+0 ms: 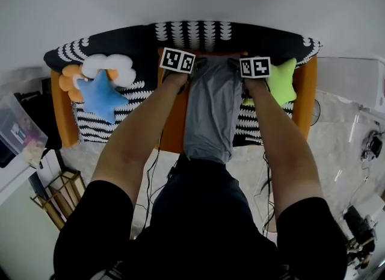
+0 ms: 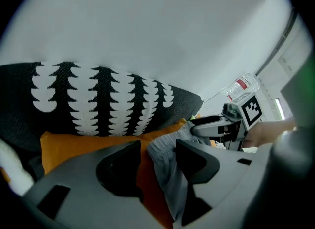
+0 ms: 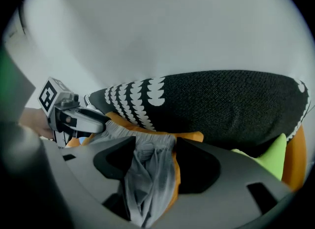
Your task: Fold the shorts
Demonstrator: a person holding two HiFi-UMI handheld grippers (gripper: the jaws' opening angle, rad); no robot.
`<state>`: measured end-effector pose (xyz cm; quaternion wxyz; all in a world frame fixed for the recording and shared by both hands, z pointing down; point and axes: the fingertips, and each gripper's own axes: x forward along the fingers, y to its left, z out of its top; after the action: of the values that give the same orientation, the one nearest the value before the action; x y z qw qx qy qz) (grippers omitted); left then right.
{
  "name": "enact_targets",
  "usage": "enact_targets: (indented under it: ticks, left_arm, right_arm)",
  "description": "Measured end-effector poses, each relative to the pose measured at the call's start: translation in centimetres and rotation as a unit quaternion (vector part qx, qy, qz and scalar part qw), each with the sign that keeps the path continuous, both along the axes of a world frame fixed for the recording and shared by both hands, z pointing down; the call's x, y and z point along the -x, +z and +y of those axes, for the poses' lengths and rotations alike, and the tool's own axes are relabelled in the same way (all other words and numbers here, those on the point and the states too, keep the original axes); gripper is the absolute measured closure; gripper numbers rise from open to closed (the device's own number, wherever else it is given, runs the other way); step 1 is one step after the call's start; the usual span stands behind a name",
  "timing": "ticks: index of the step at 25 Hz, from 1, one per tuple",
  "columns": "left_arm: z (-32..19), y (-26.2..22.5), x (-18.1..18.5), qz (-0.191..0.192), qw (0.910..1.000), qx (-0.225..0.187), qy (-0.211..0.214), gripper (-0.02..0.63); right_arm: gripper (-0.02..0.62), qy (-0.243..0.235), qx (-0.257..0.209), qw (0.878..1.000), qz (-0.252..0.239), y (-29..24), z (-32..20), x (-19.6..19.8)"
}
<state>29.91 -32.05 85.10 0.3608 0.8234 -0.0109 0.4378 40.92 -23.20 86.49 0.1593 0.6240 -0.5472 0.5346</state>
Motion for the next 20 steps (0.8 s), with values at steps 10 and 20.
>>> enact_targets:
  ticks: [10,20]
  left_arm:
    - [1.1,0.8,-0.2,-0.013,0.9996,0.024,0.011,0.446]
    - [1.3,0.3,-0.8,-0.008,0.9998,0.006,0.016,0.508]
  right_arm:
    - [0.342,0.004,0.016,1.0,-0.018,1.2,0.2,0.4]
    - [0.471,-0.03,0.004,0.999,0.01,0.0,-0.4,0.8]
